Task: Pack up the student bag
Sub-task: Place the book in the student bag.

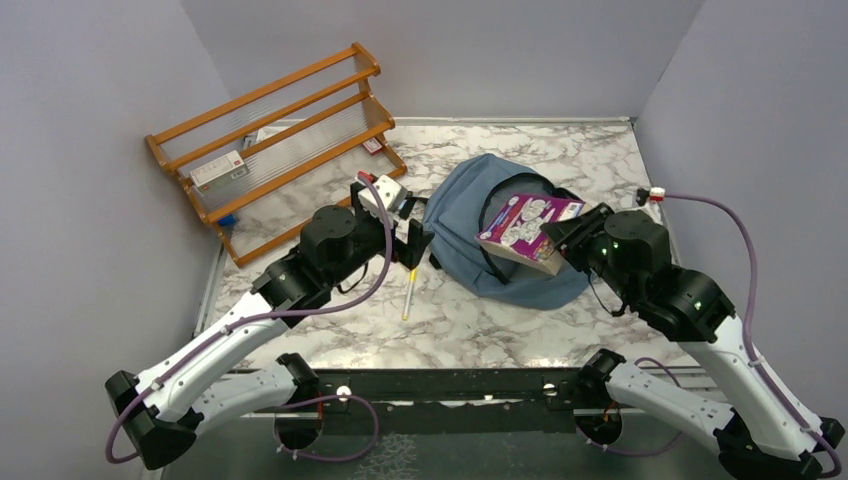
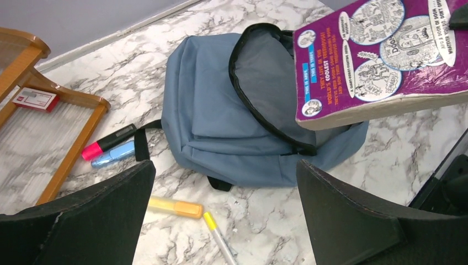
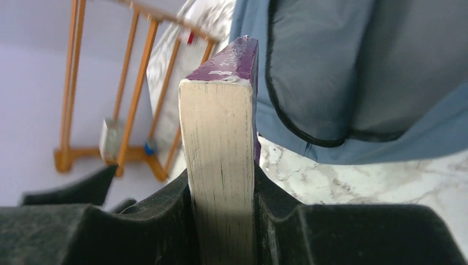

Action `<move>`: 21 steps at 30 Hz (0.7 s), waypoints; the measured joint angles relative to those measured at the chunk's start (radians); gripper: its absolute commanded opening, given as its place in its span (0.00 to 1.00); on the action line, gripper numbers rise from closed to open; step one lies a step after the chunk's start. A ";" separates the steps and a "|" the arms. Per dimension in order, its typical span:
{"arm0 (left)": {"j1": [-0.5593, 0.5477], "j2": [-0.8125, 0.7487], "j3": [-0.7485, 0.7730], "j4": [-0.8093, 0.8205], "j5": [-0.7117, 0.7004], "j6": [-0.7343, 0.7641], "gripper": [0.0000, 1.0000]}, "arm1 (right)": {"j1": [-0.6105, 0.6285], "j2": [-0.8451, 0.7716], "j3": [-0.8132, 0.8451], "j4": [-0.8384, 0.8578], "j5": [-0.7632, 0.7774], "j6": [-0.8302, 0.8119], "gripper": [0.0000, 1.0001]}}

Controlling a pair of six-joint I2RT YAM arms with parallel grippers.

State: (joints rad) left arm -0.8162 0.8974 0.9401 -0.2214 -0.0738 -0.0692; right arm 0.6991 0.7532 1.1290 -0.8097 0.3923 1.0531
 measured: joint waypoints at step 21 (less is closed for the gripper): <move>0.000 0.346 0.148 0.062 0.030 -0.098 0.93 | 0.000 0.180 0.216 -0.162 0.533 0.143 0.01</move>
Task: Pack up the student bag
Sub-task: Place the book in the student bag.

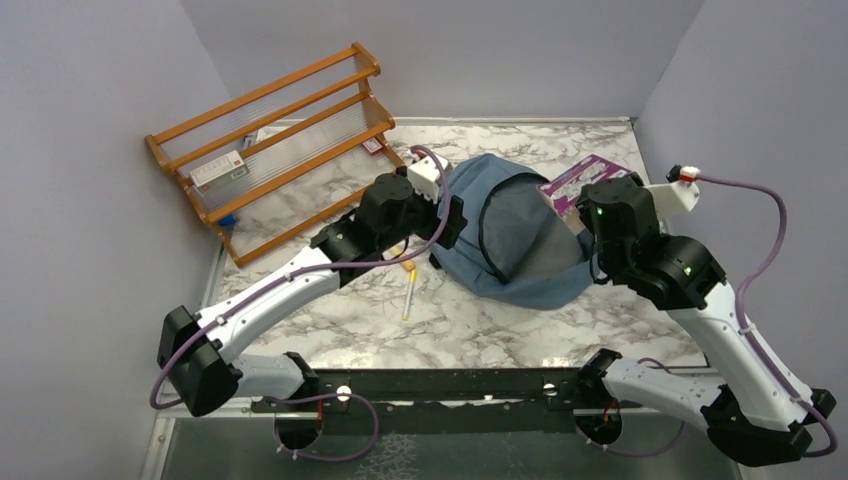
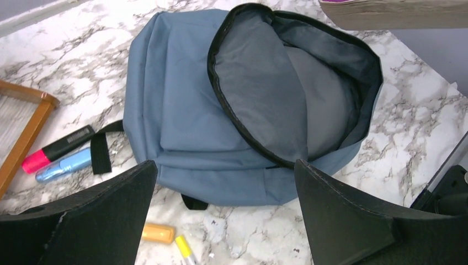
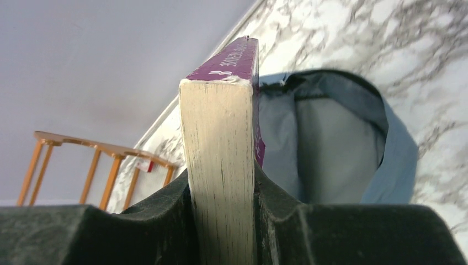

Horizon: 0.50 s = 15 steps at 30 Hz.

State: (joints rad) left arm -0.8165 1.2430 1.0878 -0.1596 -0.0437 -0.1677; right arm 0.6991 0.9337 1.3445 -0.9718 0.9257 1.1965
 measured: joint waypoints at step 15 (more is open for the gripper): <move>-0.037 0.221 0.160 0.022 0.027 0.015 0.88 | -0.317 0.144 0.044 0.324 -0.077 -0.509 0.01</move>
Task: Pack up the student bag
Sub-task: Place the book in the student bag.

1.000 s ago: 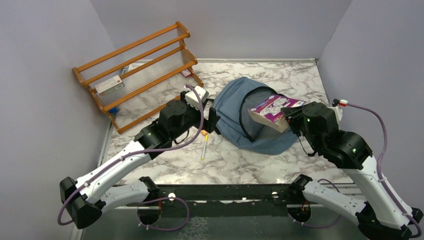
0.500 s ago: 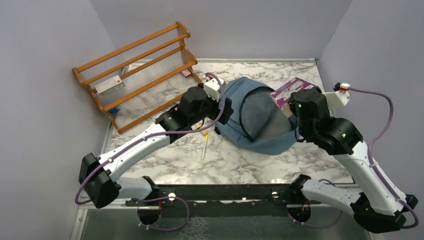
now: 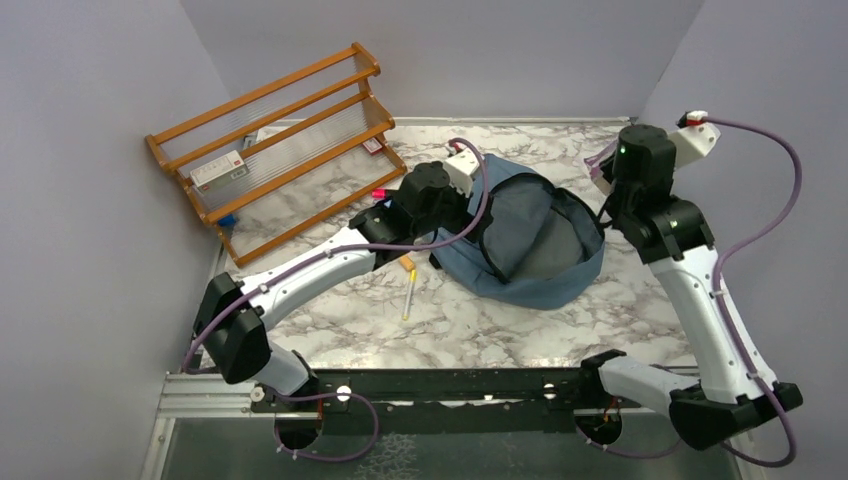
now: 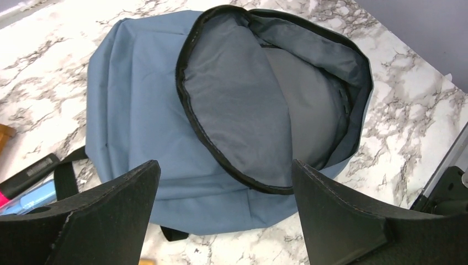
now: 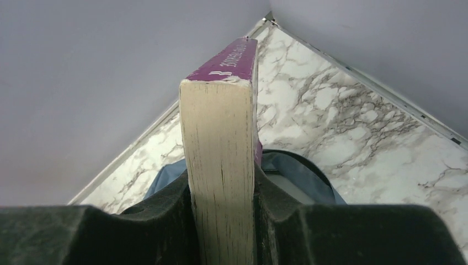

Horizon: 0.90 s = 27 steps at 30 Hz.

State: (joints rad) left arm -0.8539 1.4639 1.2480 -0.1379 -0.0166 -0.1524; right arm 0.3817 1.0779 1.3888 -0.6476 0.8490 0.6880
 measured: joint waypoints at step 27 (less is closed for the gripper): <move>-0.229 0.639 0.624 -0.215 -0.322 0.183 0.85 | -0.754 -0.180 -0.290 -0.079 -0.896 0.161 0.01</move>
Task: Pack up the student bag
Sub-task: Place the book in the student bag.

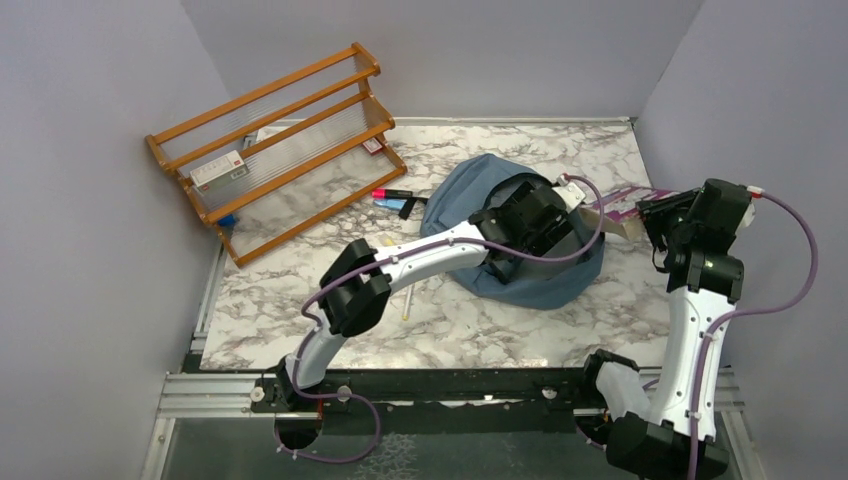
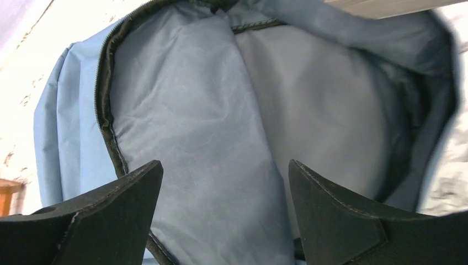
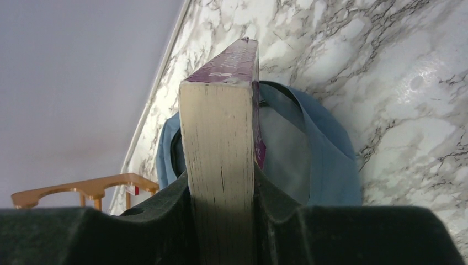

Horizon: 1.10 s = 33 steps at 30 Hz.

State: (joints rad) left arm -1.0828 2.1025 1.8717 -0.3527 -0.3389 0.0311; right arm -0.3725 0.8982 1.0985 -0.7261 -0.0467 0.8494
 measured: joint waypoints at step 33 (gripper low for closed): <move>-0.032 0.291 0.185 -0.039 -0.237 0.195 0.34 | 0.089 -0.048 0.068 -0.087 0.095 -0.123 0.01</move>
State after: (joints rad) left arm -1.1149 2.3939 2.0563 -0.3920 -0.5758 0.2256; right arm -0.2832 0.8501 1.1660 -0.8131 0.0483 0.7265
